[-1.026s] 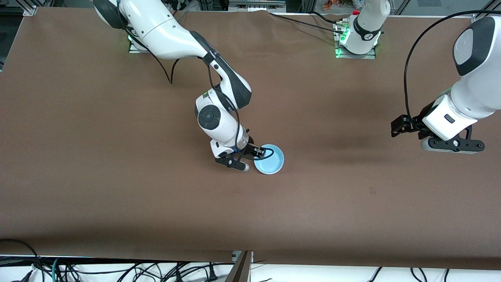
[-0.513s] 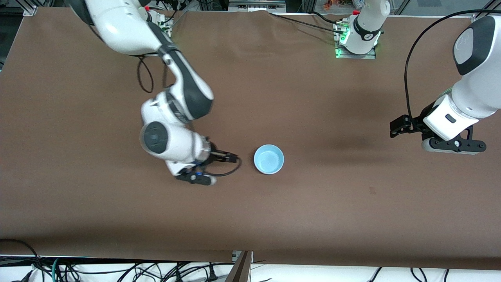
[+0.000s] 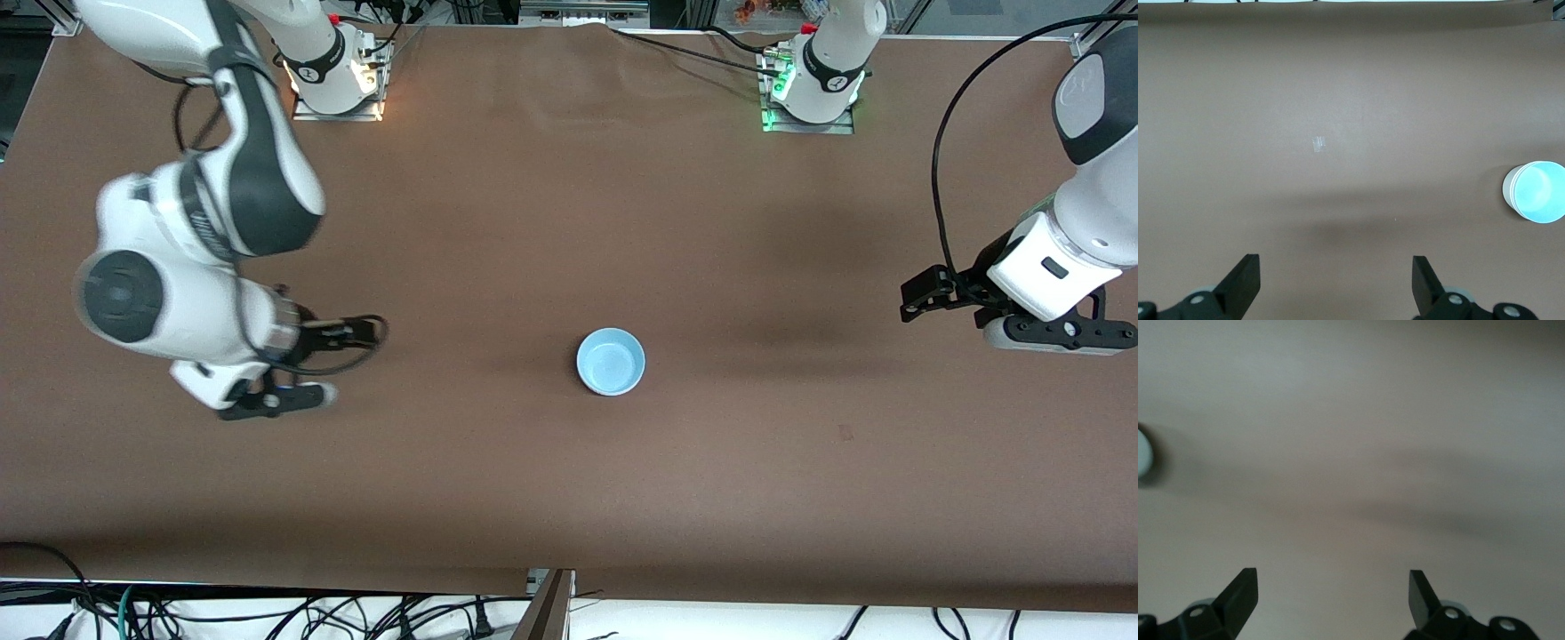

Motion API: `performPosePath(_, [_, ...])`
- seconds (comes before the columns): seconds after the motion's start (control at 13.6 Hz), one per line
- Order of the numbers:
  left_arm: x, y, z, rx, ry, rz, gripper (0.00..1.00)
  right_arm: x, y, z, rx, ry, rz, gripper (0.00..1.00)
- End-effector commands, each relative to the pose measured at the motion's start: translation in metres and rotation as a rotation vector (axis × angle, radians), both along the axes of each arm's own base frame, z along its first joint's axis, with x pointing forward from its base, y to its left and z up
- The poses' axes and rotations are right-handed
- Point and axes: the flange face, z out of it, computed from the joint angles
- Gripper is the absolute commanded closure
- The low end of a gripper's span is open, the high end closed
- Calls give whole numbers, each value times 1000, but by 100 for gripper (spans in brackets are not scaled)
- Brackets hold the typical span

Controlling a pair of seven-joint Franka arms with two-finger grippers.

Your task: Stack pink and blue bowls on white bowl

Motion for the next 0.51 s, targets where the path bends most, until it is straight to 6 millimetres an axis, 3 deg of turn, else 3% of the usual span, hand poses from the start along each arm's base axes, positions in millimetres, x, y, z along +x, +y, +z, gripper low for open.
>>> performPosePath(0.0, [6,2,4,57,-15,-25,0,-49,-44,29,-30,17,17,0])
performPosePath(0.22, [6,2,4,67,-17,4,0,-69,-99,76,-96,-42,-36,0])
performPosePath(0.44, [6,0,4,62,-18,44,0,-95,-130,109,-103,-89,-91,0])
